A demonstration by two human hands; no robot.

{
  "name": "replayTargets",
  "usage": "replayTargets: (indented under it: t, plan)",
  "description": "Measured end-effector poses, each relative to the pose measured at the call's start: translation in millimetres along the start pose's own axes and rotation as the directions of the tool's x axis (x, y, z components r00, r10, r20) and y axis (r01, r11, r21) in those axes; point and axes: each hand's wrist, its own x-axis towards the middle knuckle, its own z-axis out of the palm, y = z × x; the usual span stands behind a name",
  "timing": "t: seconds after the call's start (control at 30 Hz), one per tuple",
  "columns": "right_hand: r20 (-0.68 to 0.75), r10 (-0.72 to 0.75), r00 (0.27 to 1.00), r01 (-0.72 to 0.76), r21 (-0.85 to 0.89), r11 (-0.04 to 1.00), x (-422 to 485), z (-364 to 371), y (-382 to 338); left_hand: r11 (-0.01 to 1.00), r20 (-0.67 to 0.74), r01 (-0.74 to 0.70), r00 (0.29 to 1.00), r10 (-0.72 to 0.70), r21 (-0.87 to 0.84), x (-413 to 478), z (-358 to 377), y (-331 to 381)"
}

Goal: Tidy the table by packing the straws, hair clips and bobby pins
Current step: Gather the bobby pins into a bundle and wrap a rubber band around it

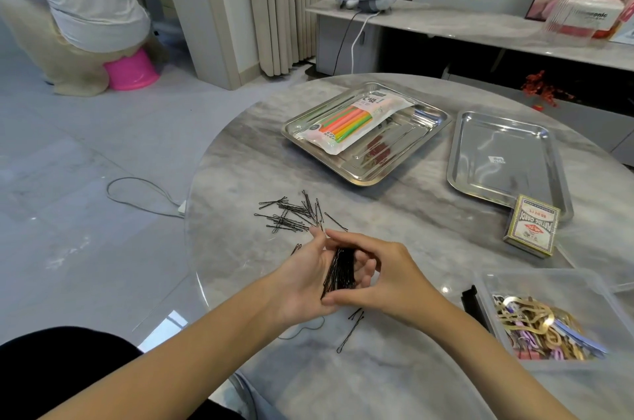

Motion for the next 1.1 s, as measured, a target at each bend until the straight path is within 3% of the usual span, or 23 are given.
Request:
replayTargets:
  t: [0.27,0.37,0.47,0.53,0.6,0.8,0.9,1.03,1.1]
  plan:
    - [0.069,0.048,0.996,-0.054,0.092,0.994,-4.1,5.8,-9.1,1.000,-0.164,-0.030,0.986,0.031,0.003,4.2,-5.6,-0.3]
    - [-0.117,0.108,0.987,-0.093,0.128,0.987,-2.3,2.7,-6.0,0.996,-0.222,-0.089,0.971,0.085,-0.009,8.7,-13.4,8.0]
    - [-0.348,0.292,0.891,-0.349,-0.112,0.930,-1.7,-1.6,9.4,0.994,-0.253,-0.107,0.963,0.094,-0.036,12.6,-23.6,14.7]
    - [-0.396,0.408,0.823,-0.527,-0.261,0.809,-5.6,-4.4,17.3,0.994,-0.275,-0.101,0.957,0.089,-0.031,15.1,-28.0,16.3]
    - [-0.438,0.449,0.779,-0.604,-0.331,0.725,-8.9,-6.8,23.9,0.996,-0.277,-0.084,0.958,0.077,-0.012,16.3,-29.9,16.9]
    - [-0.481,0.481,0.733,-0.629,-0.210,0.748,-4.4,-11.1,41.0,0.998,-0.211,-0.056,0.976,0.048,-0.029,13.9,-27.4,17.9]
    - [-0.488,0.466,0.738,-0.623,-0.227,0.749,-4.1,-10.3,37.5,0.999,-0.193,-0.049,0.980,0.047,-0.010,13.0,-25.1,16.8]
    - [-0.379,0.381,0.843,-0.534,-0.510,0.674,-3.8,-2.2,31.0,1.000,-0.175,-0.025,0.984,0.026,0.006,12.3,-23.3,13.6]
    - [-0.354,0.317,0.880,-0.464,-0.492,0.737,-7.0,4.0,27.8,1.000,-0.175,-0.017,0.984,0.019,0.016,13.1,-23.2,11.9]
